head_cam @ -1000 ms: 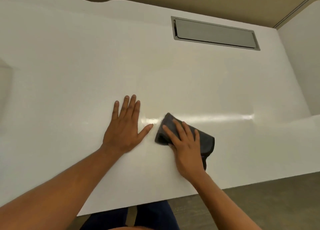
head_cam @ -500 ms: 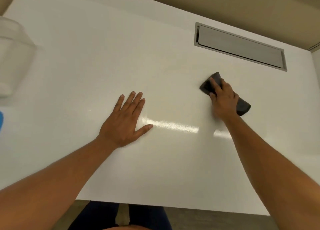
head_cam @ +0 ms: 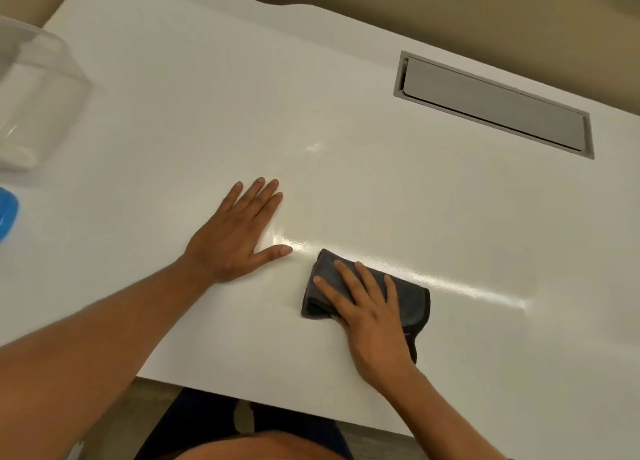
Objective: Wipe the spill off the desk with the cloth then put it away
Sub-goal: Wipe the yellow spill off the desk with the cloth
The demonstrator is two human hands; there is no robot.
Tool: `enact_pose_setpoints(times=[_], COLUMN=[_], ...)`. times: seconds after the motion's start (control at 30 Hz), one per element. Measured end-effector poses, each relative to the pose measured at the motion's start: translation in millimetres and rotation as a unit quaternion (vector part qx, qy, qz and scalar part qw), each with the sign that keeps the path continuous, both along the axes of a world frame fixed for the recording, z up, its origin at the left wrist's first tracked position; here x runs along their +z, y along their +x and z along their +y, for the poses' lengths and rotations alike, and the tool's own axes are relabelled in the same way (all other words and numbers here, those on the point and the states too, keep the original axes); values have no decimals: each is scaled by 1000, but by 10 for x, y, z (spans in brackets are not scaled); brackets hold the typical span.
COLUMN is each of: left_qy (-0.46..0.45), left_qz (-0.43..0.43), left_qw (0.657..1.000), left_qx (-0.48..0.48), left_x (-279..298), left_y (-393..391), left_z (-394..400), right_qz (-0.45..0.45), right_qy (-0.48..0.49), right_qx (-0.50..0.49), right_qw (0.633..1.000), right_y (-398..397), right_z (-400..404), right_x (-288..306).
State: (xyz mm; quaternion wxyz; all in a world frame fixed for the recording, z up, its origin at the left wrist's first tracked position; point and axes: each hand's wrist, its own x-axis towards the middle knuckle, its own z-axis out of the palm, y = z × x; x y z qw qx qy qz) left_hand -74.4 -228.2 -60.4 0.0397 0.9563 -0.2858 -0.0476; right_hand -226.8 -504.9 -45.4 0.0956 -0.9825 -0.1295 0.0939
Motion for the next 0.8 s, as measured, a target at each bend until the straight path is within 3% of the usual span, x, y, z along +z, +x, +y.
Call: enact_pose_setpoints(times=[0.33,0.6,0.8], left_qy=[-10,-32,-19], left_qz=[-1,-2,11], left_qw=[1000,999,1000], left_qx=[-1,-1,1], left_x=[6,16,52], left_y=[-3,-17,-40], left_z=[-6,8,8], right_qz=[-35,-45,-3], right_qy=[3,19,12], right_qx=[-54,38,60], right_qw=[998,998,998], right_y=[2185,1444,1186], right_z=[364,308,252], right_x=[-21,-58,102])
